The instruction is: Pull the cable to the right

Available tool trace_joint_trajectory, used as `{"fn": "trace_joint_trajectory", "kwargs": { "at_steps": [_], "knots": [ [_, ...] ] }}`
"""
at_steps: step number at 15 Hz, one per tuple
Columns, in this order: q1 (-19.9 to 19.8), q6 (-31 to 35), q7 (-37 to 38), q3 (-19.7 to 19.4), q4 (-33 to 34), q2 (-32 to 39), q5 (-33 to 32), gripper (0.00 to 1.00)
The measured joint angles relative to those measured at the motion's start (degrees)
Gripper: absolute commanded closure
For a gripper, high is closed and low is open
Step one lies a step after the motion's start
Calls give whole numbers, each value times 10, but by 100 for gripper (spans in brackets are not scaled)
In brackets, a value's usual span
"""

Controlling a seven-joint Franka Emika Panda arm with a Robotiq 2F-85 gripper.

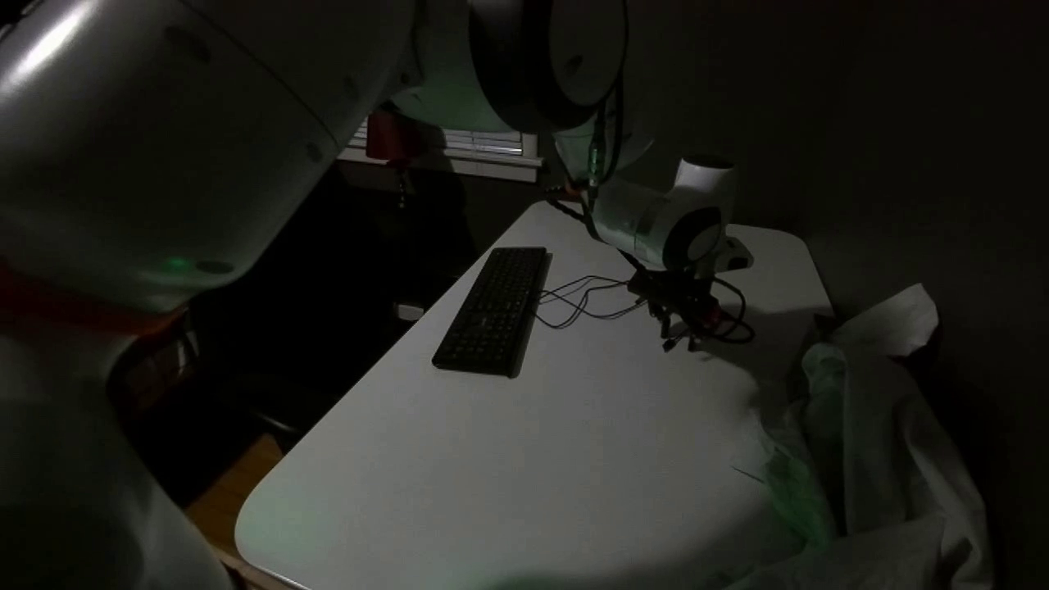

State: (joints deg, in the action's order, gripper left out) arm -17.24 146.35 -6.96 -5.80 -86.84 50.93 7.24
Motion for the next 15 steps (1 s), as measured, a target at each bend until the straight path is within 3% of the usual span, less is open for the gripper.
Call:
{"fn": "trace_joint_trajectory", "kwargs": {
  "at_steps": [1,2,4,6,8,12,15],
  "knots": [
    [0,-5,4,0,1,0,0,59],
    [0,-10,9,0,3,0,0,70],
    [0,-25,15,-1,8,0,0,73],
    [0,-42,20,-1,13,-1,0,84],
    [0,-62,26,-1,16,-2,0,81],
    [4,-99,39,-1,23,-3,0,100],
    [5,-120,44,-1,26,-4,0,98]
  ]
}}
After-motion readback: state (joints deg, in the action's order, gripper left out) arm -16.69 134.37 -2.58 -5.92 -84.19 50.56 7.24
